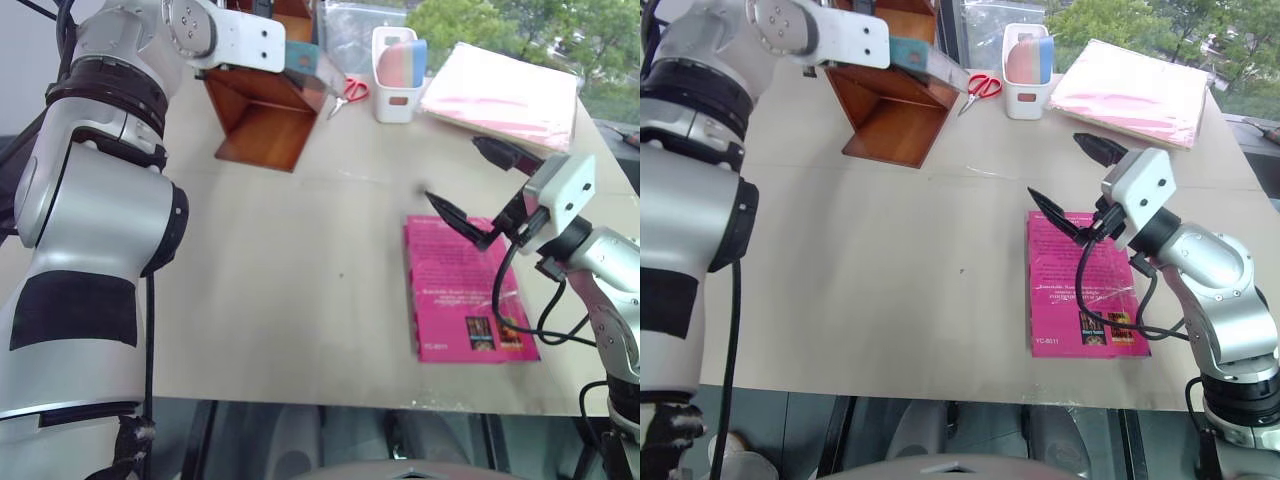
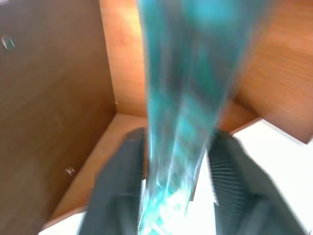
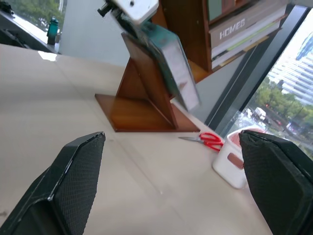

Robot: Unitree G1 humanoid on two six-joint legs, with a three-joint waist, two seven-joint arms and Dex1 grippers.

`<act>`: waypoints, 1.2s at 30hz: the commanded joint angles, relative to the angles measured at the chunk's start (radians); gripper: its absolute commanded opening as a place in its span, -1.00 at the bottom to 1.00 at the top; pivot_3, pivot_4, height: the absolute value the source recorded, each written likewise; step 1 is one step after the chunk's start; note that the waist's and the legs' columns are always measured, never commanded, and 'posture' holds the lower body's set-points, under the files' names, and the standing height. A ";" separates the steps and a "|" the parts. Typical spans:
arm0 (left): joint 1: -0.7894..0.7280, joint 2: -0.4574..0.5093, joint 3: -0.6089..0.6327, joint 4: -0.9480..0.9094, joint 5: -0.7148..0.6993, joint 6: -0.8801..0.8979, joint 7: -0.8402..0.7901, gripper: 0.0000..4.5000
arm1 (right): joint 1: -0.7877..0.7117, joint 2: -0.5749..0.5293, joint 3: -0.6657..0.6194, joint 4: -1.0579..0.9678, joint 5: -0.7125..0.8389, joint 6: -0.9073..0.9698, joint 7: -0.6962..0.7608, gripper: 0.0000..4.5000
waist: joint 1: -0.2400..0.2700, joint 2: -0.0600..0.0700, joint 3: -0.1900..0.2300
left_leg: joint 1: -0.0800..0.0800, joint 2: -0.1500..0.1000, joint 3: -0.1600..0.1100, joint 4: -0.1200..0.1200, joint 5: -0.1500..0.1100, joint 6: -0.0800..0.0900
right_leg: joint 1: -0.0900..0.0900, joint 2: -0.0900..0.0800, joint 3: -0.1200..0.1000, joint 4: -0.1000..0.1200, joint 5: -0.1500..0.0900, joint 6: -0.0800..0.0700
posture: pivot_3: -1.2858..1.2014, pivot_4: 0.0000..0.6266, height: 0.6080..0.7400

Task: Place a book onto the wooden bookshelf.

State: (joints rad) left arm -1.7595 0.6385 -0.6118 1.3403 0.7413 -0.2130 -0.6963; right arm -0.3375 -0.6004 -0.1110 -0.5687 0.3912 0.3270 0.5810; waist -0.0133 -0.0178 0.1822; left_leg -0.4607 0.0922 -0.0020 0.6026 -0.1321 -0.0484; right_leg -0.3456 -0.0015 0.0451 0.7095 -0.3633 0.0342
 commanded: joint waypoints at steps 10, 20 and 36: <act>0.393 0.125 0.549 -0.783 -0.785 0.171 -0.523 0.52 | -0.020 0.043 -0.029 0.003 0.045 -0.047 0.023 1.00 | 0.000 0.001 0.001 | 0.000 0.001 0.000 0.000 0.001 -0.001 | 0.001 -0.001 -0.001 0.002 0.000 0.000 | 0.03 -0.52 1.00; 1.124 -0.116 0.773 -1.581 -1.284 0.825 -0.154 0.89 | 0.036 -0.046 -0.070 0.159 0.116 0.058 0.137 1.00 | 0.001 0.003 -0.001 | 0.007 0.002 -0.005 0.012 -0.002 0.003 | 0.010 0.001 -0.003 0.010 0.000 0.000 | 0.03 -0.52 1.00; 1.610 0.095 0.828 -1.619 -1.243 0.663 -0.303 0.98 | 0.593 -0.252 -0.431 0.136 0.071 0.113 0.243 1.00 | -0.001 0.004 -0.002 | 0.013 0.001 -0.002 0.009 -0.003 0.005 | 0.016 0.000 -0.001 0.004 0.000 0.000 | 0.03 -0.52 1.00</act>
State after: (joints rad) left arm -0.1483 0.7172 0.1928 -0.2474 -0.4768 0.4703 -0.9833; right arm 0.2565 -0.8357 -0.4894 -0.4207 0.4643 0.4338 0.8238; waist -0.0142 -0.0140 0.1803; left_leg -0.4474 0.0934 -0.0042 0.6113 -0.1355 -0.0430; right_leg -0.3299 -0.0016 0.0444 0.7131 -0.3635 0.0341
